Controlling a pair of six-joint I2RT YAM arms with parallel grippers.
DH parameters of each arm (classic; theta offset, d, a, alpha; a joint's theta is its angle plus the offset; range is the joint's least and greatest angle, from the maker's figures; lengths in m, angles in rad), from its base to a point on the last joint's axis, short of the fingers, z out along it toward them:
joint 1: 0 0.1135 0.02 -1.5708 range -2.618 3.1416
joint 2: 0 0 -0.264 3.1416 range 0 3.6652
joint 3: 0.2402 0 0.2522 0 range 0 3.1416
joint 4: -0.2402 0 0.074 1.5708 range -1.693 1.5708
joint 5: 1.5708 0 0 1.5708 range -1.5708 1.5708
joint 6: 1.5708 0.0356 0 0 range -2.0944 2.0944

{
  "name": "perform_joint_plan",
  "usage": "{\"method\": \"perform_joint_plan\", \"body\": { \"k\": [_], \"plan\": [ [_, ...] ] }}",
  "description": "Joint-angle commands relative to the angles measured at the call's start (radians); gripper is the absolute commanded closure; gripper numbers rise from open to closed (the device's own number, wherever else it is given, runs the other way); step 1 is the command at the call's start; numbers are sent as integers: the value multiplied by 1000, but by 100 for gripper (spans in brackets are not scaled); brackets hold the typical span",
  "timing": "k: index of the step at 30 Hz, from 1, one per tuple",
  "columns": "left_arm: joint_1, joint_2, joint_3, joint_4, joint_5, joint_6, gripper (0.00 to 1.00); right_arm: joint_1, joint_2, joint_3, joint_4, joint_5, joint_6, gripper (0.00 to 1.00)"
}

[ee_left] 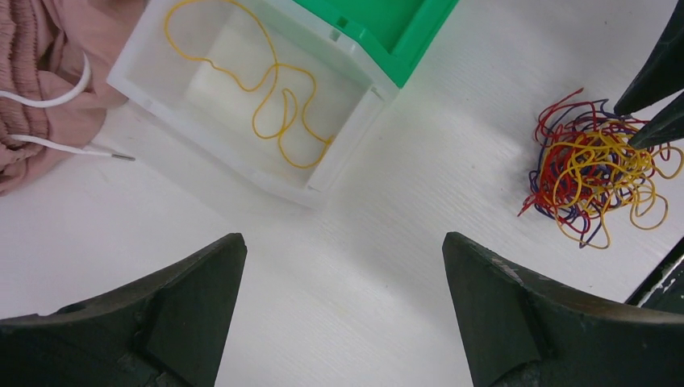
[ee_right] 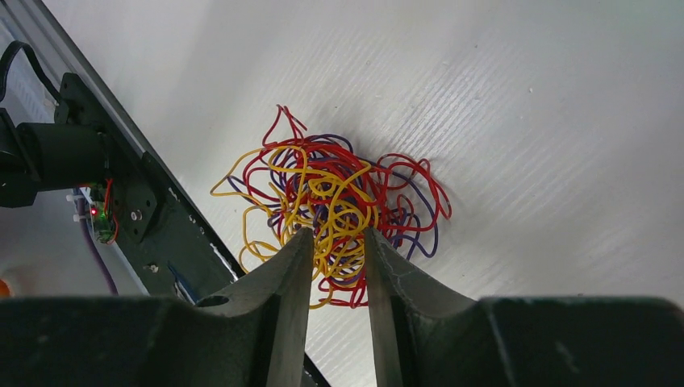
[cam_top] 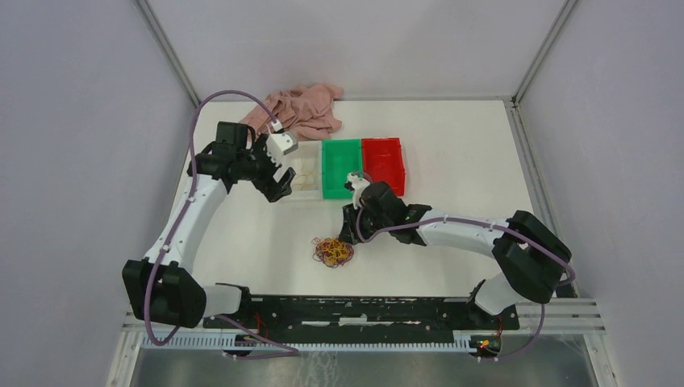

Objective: Untangle the cables
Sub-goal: Untie the cable.

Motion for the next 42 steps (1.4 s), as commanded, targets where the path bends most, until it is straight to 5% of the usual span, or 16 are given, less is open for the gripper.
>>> {"method": "perform_joint_plan", "body": {
  "k": [1, 12, 19, 30, 42],
  "plan": [
    [-1, -32, -20, -16, 29, 56, 1, 9, 5, 14, 43, -26, -15, 65],
    [-1, -63, -23, -16, 49, 59, 1, 8, 32, 33, 15, -30, -18, 68],
    [-2, -85, -27, -29, 84, 62, 1, 6, -6, 75, 20, -57, -21, 99],
    [-21, -224, -128, -11, 291, 136, 1, 6, -122, 230, 16, -147, -2, 100],
    [-189, -419, -422, 346, 319, 38, 11, 4, -123, 264, 127, -244, 96, 100]
  ]
}}
